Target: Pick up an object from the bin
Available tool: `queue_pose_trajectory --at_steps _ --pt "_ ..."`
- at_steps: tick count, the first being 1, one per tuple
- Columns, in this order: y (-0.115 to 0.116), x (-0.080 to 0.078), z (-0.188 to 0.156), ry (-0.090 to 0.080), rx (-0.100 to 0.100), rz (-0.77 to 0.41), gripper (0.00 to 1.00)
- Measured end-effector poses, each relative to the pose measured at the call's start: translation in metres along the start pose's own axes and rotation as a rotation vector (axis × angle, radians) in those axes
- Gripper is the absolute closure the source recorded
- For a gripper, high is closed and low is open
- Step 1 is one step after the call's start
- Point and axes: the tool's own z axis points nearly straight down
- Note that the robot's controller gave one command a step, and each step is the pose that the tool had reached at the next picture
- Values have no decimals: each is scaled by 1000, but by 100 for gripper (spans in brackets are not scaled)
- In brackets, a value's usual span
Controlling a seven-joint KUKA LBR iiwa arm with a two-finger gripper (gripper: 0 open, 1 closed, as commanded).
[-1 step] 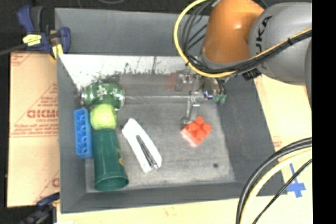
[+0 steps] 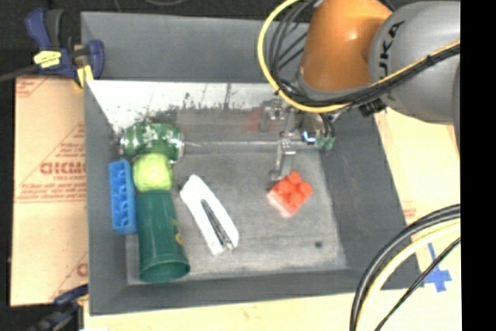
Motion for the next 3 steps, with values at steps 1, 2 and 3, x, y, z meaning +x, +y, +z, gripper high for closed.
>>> queue_pose_trajectory --at_steps 1,2,3 --pt "-21 9 13 -5 -1 -84 0" --pt "-48 24 73 -3 3 -229 0" --pt "-49 26 84 3 0 -233 0"
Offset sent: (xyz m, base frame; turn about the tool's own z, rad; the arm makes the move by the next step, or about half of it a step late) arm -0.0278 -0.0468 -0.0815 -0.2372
